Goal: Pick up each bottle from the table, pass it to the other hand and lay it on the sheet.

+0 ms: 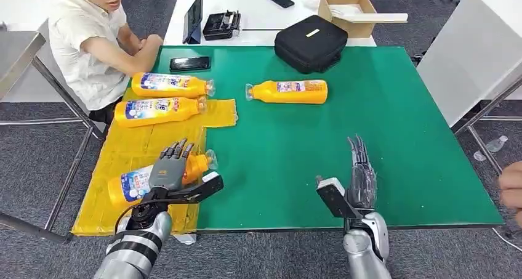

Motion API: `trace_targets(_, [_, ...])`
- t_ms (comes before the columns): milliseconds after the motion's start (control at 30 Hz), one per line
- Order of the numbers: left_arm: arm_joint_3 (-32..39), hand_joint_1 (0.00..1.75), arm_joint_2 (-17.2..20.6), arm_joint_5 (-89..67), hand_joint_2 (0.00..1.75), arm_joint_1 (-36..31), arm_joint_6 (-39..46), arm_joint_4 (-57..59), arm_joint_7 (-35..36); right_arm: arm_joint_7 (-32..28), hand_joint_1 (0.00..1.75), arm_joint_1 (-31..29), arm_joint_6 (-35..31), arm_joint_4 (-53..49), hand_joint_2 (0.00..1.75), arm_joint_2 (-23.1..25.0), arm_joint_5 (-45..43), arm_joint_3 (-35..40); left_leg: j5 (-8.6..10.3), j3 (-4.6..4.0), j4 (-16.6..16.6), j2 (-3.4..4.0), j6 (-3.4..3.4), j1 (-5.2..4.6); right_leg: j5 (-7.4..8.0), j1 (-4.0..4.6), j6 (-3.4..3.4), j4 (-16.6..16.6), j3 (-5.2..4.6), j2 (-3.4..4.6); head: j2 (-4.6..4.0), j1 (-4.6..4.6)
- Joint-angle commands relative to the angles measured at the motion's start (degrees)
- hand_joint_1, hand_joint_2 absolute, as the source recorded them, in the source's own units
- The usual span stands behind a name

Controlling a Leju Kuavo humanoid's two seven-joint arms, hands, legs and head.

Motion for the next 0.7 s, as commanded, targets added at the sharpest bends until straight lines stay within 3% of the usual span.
trace_targets(33, [0.01,0.0,2.28,-0.55,1.75,-1.95,-2.4,12.86,-0.33,-0.78,0.0,-3.2,-0.34,7.96,1.75,-1.47,-0.73,-1.55,0.04,0.31,-0.14,0.23,0.0,0.01,0.1,0.05,-0.21,-0.15,0.26,0.14,0.0,0.02])
trace_targets(533, [0.03,0.0,2.08,-0.52,1.75,-2.01,-1.37,12.81,-0.37,-0.93,0.0,-3.01,-0.35,7.81,1.75,-1.31,-0.9,-1.76,0.08,0.71,-0.16,0.26,-0.01,0.0,0.13,0.05,-0.26,-0.16,0.61,0.18,0.0,0.02])
trace_targets(700, [-2.7,0.0,-0.1,-0.27,1.75,-0.45,0.94,5.45,-3.18,-0.87,0.0,-1.69,-0.41,6.01,1.75,-0.98,-0.59,-1.97,0.15,0.58,-0.18,0.25,0.0,0.03,0.17,0.09,-0.36,-0.19,0.53,0.12,0.0,0.02])
